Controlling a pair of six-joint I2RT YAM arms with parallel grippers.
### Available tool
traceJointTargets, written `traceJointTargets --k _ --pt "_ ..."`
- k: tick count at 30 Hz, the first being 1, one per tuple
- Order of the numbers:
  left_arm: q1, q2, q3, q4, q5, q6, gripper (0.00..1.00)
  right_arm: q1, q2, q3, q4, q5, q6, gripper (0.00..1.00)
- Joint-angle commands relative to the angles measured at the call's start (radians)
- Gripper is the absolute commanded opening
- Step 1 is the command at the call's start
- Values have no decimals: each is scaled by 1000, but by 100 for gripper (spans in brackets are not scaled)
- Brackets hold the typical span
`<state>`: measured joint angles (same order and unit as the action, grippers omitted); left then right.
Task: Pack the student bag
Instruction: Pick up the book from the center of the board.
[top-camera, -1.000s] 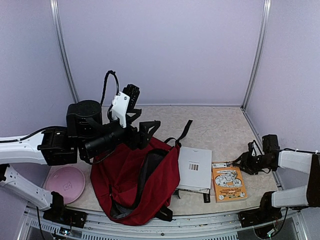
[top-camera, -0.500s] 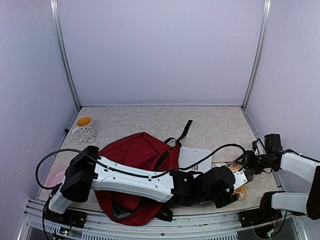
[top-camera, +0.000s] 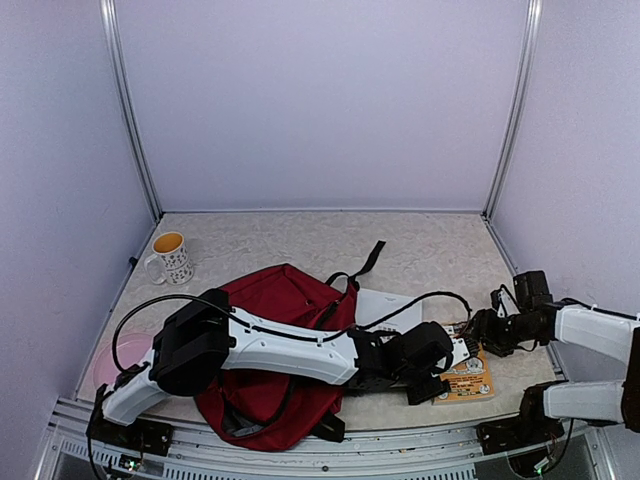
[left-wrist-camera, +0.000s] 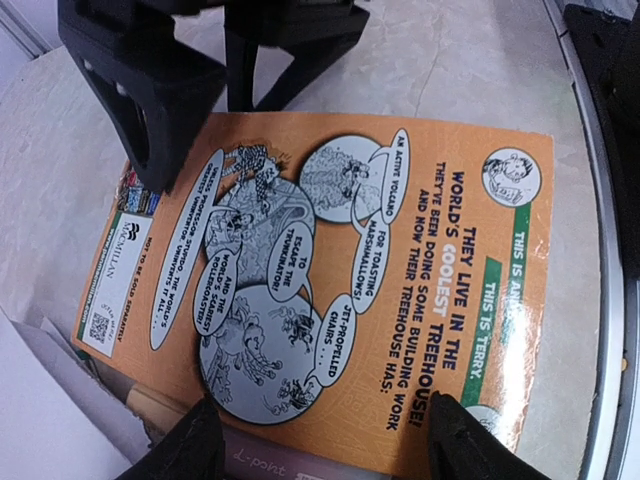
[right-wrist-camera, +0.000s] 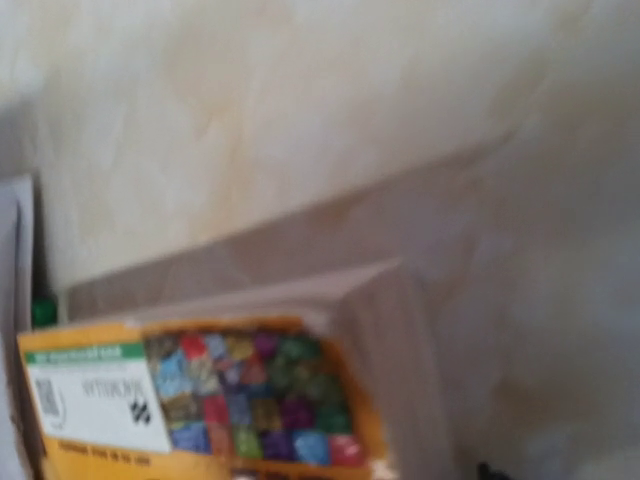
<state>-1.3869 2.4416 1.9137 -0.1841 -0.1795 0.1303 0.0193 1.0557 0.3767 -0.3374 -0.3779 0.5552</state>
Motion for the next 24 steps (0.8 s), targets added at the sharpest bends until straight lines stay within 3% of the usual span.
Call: traceJointTargets --k 1,9,15,20,24 --pt "22 19 -51 36 64 -7 67 68 26 -4 -27 -65 19 71" --pt "72 4 -204 190 174 -31 64 170 -64 76 -41 -298 91 48" --pt "88 -6 -299 281 212 -50 61 199 -62 77 13 -353 131 45" --pt "92 -21 -328 307 215 -44 61 221 2 84 -11 -300 85 40" --pt "102 -18 -333 308 211 -49 60 279 35 82 -25 -241 62 44"
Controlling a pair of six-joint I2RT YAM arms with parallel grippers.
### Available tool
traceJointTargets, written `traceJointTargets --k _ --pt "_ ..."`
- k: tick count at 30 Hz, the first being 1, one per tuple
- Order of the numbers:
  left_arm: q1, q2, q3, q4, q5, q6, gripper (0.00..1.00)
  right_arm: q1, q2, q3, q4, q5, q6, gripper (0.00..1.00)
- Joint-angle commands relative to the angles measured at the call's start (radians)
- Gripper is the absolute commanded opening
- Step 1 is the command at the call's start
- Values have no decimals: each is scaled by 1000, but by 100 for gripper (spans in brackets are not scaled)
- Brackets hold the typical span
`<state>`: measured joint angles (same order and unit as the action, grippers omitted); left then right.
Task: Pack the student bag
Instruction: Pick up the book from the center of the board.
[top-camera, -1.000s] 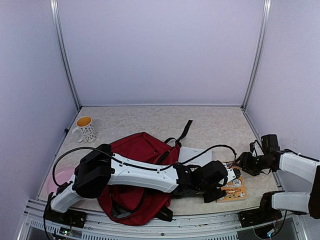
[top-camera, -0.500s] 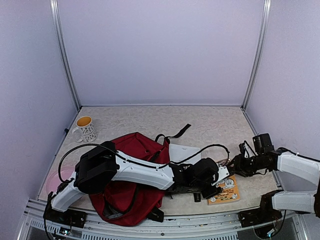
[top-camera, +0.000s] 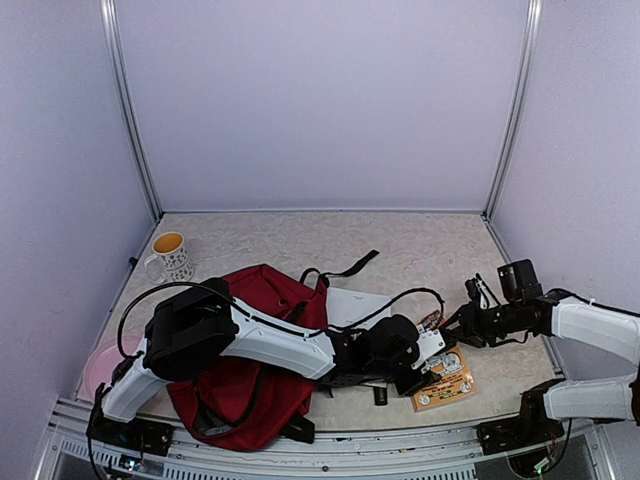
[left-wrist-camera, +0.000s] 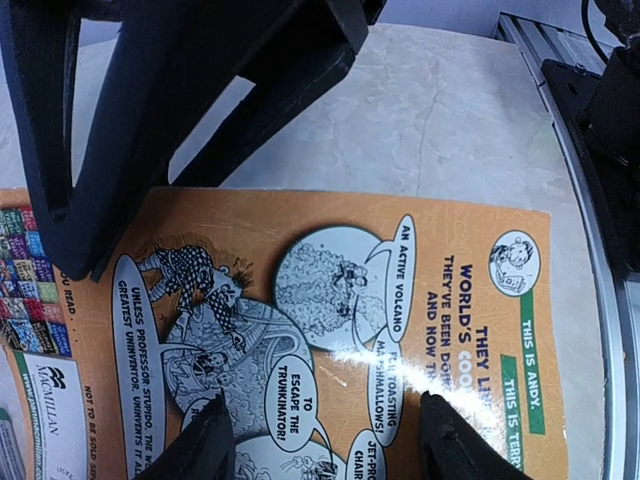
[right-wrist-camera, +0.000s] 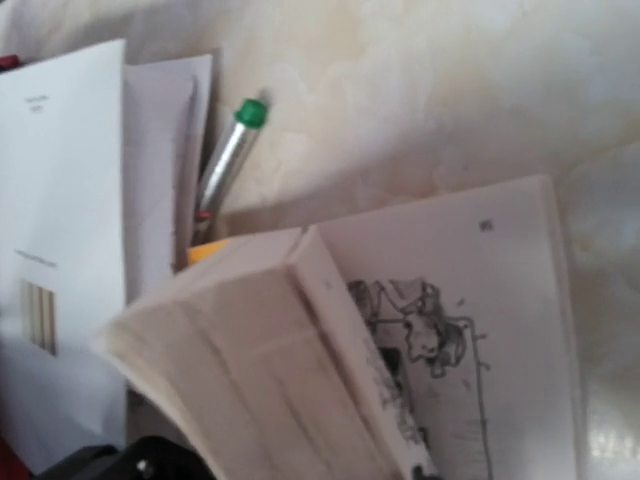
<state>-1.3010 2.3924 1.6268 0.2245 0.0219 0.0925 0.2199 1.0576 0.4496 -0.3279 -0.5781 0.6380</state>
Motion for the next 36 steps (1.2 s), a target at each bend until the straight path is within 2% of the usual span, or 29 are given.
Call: traceJointTargets --k 1,5,10,12,16,23,26,30,36 --pt "17 31 -46 -99 10 -13 60 91 48 3 -34 -29 -29 46" --pt "16 31 -47 -93 14 -16 59 102 120 1 -39 47 -55 51" --pt "17 34 -51 -93 15 -14 59 102 187 4 -15 94 -86 43" --pt "20 34 -54 -90 19 -15 59 102 205 -1 4 57 -97 32" --pt "23 24 -69 -69 43 -25 58 103 169 0 34 -46 -111 1" --pt "30 -71 -122 -2 98 -52 60 102 79 50 -47 -45 -145 0" --pt "32 -181 -165 29 116 -71 68 102 66 85 -99 -21 -171 0" --pt "43 -294 -186 -35 67 -154 81 101 32 137 -142 -8 -172 0" --pt "98 -361 -319 43 27 -323 84 101 -19 166 -159 -13 -212 0"
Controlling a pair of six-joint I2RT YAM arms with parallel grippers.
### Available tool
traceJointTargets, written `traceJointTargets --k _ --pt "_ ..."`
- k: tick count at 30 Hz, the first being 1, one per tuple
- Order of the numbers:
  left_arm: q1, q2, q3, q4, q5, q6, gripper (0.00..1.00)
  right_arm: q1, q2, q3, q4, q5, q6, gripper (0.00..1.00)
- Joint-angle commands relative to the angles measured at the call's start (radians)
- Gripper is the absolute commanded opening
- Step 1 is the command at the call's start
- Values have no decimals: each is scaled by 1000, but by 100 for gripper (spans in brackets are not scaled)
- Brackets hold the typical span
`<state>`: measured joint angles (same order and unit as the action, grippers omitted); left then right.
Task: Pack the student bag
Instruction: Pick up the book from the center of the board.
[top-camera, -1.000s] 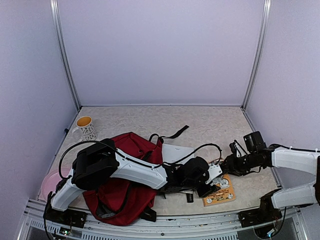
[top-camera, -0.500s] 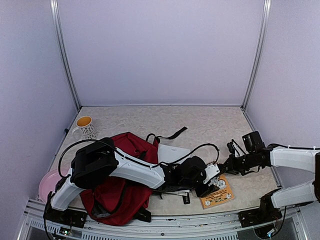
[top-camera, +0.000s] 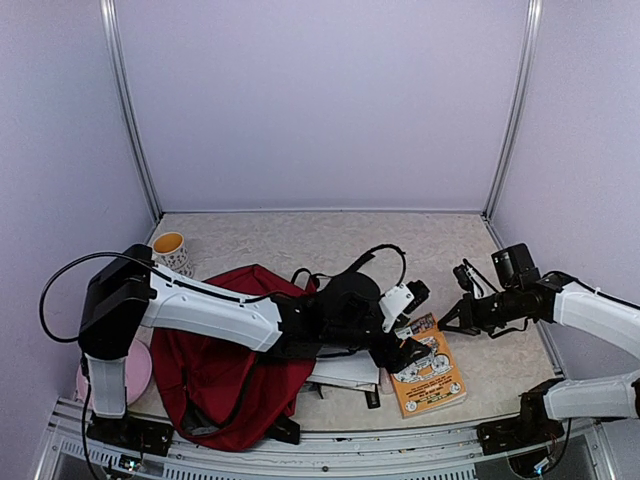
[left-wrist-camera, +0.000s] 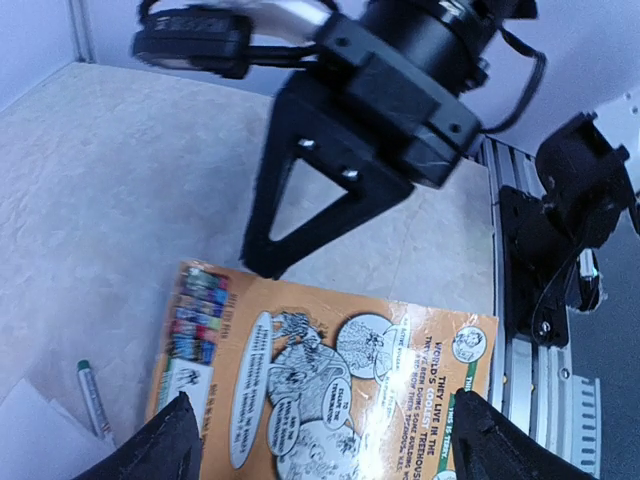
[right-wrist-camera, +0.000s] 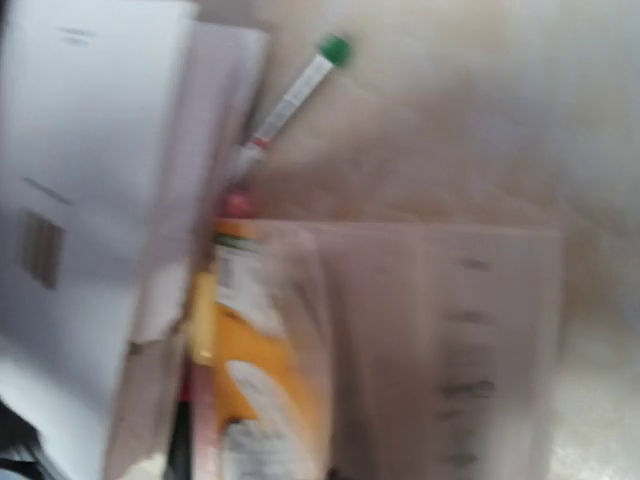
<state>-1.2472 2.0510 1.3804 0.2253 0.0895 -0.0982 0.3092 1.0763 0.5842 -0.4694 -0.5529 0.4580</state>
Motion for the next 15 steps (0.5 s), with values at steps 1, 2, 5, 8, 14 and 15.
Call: traceJointTargets --k 1,2,5,8,14,15 --pt "56 -14 -81 57 -46 -157 83 12 -42 28 -14 -41 -31 0" --pt "72 -5 -82 67 -46 -188 83 11 -46 23 -11 -43 -30 0" --pt "108 44 -42 72 -9 -224 82 11 -52 18 -16 -37 -35 0" --pt "102 119 92 -83 -34 -184 79 12 -38 29 -62 49 -31 0" --pt "0 60 45 -215 -203 -139 59 11 62 12 -85 144 -6 35" --pt "-13 52 36 -237 -224 -139 58 11 76 2 -72 141 -5 40"
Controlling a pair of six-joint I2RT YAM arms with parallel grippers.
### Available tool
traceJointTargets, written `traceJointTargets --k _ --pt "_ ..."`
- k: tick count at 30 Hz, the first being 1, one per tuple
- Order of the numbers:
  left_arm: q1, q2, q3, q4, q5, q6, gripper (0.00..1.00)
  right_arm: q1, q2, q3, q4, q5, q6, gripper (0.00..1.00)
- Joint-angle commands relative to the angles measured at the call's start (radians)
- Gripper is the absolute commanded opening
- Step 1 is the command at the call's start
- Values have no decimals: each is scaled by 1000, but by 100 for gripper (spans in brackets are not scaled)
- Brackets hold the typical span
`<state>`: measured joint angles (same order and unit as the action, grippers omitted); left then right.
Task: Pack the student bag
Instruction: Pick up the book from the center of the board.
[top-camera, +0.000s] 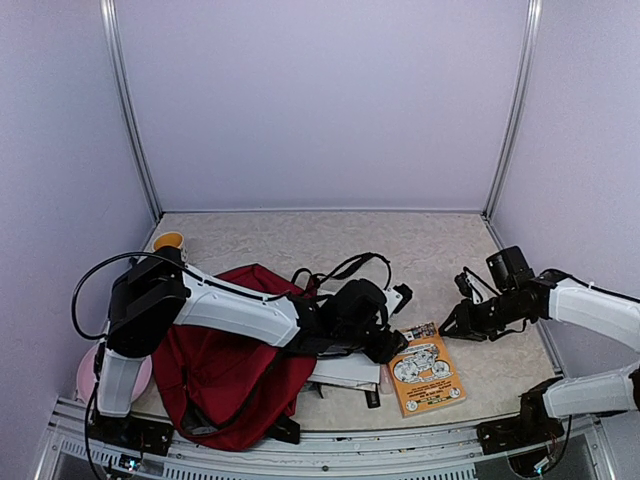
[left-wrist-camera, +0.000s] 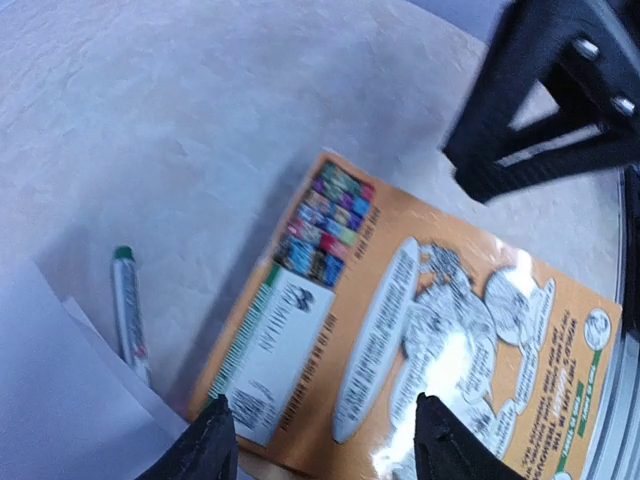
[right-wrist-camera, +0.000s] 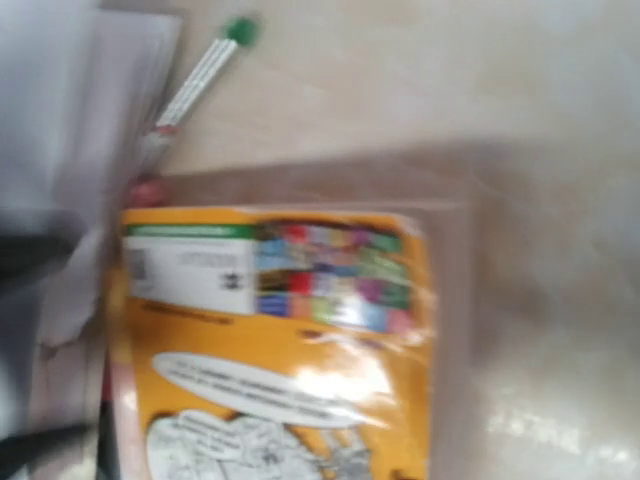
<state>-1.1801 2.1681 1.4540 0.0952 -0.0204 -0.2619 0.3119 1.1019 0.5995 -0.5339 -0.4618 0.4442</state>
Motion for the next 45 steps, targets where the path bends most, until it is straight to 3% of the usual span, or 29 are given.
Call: traceJointTargets --k 1,8,10,11,15,22,25,29,34,37,41,45 --pt "-90 -62 -40 -134 -121 23 57 10 63 -21 8 47 8 45" --pt "-98 22 -14 -227 -64 -16 51 20 124 -64 63 31 8 65" --pt "-93 35 -1 -242 -57 -16 49 26 147 -70 70 29 8 92" --pt "-91 37 -1 -238 -49 -15 49 30 153 -74 79 22 8 95" --pt "-69 56 -21 -203 16 -21 49 40 171 -112 154 -74 32 95" --pt "-38 89 -27 -182 78 -39 43 60 161 -138 267 -221 80 87" --pt "-52 39 -20 -202 32 -19 43 59 159 -105 202 -94 72 86" --pt "-116 -64 58 -334 -169 107 46 59 152 -83 124 80 74 86" --pt "-135 -79 85 -534 -203 162 46 59 119 -82 110 98 77 85" --pt "-139 -44 64 -578 -210 205 45 60 118 -94 123 69 70 85" --pt "-159 31 150 -606 -283 248 45 61 153 -105 143 27 66 83" --pt "-163 109 223 -597 -261 277 46 62 160 -114 167 -9 66 81"
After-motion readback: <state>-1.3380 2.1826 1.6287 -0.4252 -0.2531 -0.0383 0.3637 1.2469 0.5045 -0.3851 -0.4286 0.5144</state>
